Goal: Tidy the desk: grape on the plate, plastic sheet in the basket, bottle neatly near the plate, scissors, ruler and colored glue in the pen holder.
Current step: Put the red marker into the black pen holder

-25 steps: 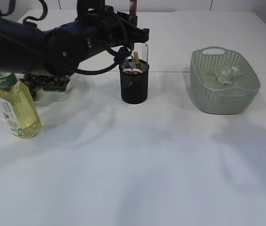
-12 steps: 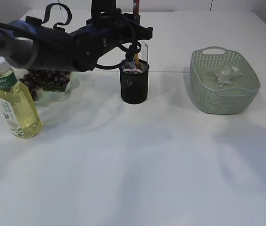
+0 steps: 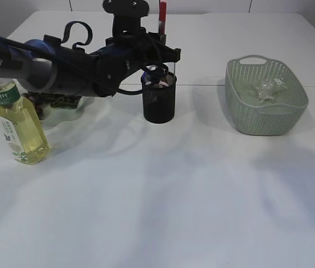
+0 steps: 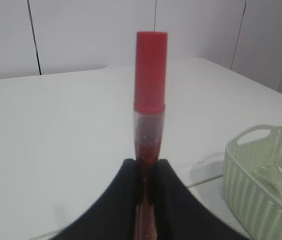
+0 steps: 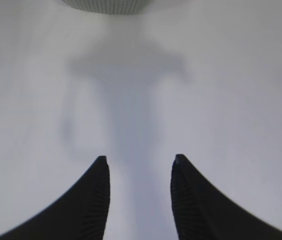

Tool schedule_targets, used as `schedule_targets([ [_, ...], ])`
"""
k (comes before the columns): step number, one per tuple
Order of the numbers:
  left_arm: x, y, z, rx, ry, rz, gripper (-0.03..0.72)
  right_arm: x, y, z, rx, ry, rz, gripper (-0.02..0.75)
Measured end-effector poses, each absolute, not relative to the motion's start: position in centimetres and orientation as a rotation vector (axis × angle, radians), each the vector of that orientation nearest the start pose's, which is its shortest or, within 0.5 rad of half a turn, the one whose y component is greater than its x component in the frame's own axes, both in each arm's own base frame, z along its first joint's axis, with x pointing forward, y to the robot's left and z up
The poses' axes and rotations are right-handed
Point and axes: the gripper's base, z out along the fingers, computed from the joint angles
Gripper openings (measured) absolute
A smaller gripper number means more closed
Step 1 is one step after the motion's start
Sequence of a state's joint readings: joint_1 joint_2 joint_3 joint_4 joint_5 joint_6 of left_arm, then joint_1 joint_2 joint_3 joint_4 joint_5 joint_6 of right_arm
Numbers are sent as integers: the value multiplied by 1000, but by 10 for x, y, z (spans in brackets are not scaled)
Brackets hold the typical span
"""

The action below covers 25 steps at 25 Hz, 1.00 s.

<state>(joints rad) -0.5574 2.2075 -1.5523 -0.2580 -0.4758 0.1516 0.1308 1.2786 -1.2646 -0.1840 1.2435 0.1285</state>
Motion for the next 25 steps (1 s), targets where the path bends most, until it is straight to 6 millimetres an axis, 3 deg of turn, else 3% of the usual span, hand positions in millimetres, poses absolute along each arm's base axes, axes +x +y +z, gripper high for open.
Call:
schedule_targets([
  [10,451,-268,196,300,1650,-395,62,242,16,360,-37,2725,-182,331],
  [25,451,-269,194,310,1661,-393,62,242,16,360,-37,2725,-182,331],
])
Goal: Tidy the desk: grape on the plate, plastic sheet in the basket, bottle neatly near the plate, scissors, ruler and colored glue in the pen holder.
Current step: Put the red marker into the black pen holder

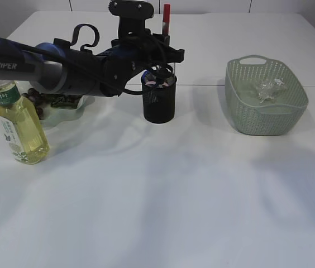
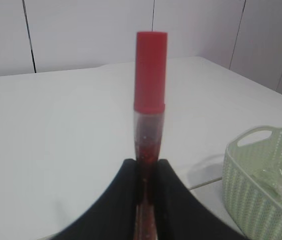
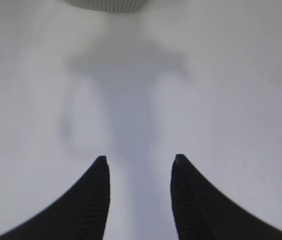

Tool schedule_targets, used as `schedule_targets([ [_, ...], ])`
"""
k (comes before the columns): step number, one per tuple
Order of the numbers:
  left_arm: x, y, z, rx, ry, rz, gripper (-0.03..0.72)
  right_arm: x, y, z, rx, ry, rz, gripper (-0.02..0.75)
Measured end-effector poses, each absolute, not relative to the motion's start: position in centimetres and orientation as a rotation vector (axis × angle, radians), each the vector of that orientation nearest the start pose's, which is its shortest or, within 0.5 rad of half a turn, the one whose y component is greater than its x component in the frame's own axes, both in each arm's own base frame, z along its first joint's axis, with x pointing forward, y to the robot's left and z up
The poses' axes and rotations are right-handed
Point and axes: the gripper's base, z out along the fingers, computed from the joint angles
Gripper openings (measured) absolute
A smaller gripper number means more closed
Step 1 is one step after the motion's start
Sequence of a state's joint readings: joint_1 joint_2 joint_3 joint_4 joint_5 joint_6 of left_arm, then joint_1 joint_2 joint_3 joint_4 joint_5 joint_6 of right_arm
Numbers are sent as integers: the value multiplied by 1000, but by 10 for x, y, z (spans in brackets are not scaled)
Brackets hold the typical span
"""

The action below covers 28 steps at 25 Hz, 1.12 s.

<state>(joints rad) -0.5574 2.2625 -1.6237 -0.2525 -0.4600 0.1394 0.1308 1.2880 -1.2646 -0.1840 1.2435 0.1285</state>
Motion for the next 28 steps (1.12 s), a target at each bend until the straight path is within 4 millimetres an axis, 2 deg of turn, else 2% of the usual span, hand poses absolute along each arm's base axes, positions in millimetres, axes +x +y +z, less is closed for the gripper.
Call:
schedule_targets([
  [17,452,-267,193,309,1667,-389,81,242,16,360,-37,2725,-182,331],
  [28,452,-267,191,316,1686,-389,162,242,16,360,-37,2725,-182,331],
])
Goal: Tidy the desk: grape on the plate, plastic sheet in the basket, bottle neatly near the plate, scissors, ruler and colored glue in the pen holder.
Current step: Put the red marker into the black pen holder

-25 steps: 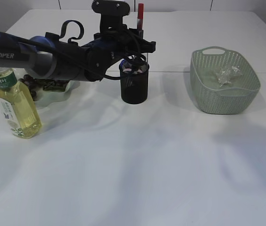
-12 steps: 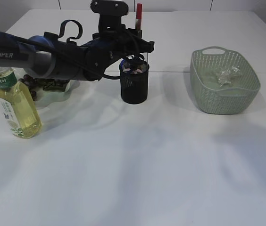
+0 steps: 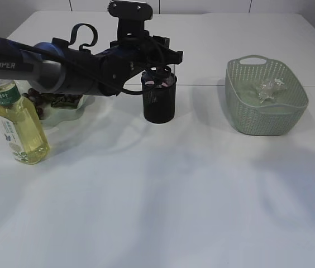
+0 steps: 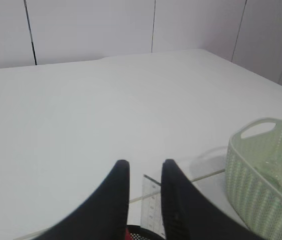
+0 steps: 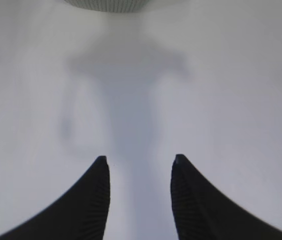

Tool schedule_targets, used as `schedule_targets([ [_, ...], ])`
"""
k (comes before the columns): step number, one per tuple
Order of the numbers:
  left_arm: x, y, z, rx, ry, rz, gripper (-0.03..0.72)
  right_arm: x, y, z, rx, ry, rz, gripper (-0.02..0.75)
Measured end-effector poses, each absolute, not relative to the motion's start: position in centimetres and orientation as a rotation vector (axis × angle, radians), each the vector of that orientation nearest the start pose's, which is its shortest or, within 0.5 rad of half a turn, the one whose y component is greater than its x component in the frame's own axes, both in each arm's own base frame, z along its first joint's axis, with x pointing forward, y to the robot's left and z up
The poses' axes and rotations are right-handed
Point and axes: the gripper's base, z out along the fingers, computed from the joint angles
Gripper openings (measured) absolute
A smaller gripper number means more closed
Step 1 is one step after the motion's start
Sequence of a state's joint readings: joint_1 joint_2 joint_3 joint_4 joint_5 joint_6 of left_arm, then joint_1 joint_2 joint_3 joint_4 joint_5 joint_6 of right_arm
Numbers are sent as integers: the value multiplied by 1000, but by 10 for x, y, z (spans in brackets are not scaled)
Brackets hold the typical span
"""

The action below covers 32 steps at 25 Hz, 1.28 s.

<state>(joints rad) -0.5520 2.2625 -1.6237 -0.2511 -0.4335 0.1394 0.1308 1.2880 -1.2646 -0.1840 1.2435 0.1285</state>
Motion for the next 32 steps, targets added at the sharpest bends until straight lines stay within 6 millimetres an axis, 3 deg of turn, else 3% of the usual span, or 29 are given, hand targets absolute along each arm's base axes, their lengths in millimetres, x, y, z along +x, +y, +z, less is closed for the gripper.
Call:
schedule_targets([
  [12,451,-267,190,323,1698,-388,209,242,16,360,-37,2725,-182,331],
  [17,446,-268,190,377,1834,-398,213,242,16,360,-37,2725,-182,331],
  [24,422,-262,232,490,2011,-416,215,242,16,360,-37,2725,-182,331],
  [32,379,-241,294,667,2177,-366,225,242,16,360,-37,2725,-182,331],
])
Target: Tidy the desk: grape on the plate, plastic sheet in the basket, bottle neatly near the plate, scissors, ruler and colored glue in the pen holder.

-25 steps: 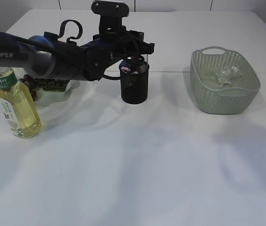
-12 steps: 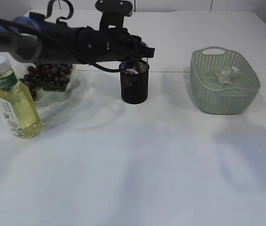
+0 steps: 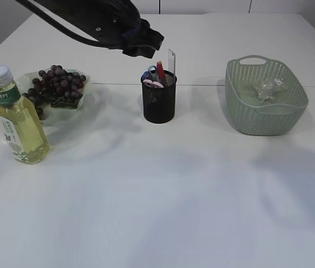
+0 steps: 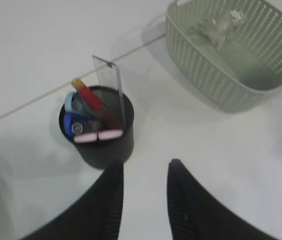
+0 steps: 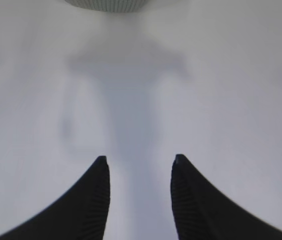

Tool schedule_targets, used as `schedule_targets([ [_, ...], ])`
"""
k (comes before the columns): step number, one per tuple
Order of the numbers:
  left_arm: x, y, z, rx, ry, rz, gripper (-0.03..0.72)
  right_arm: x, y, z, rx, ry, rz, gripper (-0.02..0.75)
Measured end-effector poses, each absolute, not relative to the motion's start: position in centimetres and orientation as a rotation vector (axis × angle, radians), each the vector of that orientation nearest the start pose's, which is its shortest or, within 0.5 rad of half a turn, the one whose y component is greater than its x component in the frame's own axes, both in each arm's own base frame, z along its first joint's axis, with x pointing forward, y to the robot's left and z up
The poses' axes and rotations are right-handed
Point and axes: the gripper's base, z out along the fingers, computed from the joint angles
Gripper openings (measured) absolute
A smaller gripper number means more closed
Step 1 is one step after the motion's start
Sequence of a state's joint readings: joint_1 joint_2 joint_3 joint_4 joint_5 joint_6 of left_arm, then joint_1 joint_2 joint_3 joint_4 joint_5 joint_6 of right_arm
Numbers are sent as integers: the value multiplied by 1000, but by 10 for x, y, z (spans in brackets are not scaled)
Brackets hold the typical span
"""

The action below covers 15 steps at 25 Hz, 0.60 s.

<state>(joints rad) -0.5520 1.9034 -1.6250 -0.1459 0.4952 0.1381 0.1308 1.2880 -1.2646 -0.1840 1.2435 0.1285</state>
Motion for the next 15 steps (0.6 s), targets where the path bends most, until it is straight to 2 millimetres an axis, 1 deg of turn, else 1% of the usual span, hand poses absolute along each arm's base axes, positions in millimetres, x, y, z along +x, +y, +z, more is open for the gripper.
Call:
schedule_targets([
  [2,367,-234,305,689,2251,-357,226,242,16,360,-37,2725,-182,331],
  [4,352,-223,316,672,2347,-329,229,242,16,360,-36,2725,-180,331],
  [8,327,-194,341,547,2511,-169,239,242,16,360,-36,2726,-179,331],
  [11,312,-178,357,507,2561,-70,276,242,17,360,-35,2727,-168,331],
  [15,293,-163,376,485,2596,-30,336,241,18,360,-32,2730,-148,331],
])
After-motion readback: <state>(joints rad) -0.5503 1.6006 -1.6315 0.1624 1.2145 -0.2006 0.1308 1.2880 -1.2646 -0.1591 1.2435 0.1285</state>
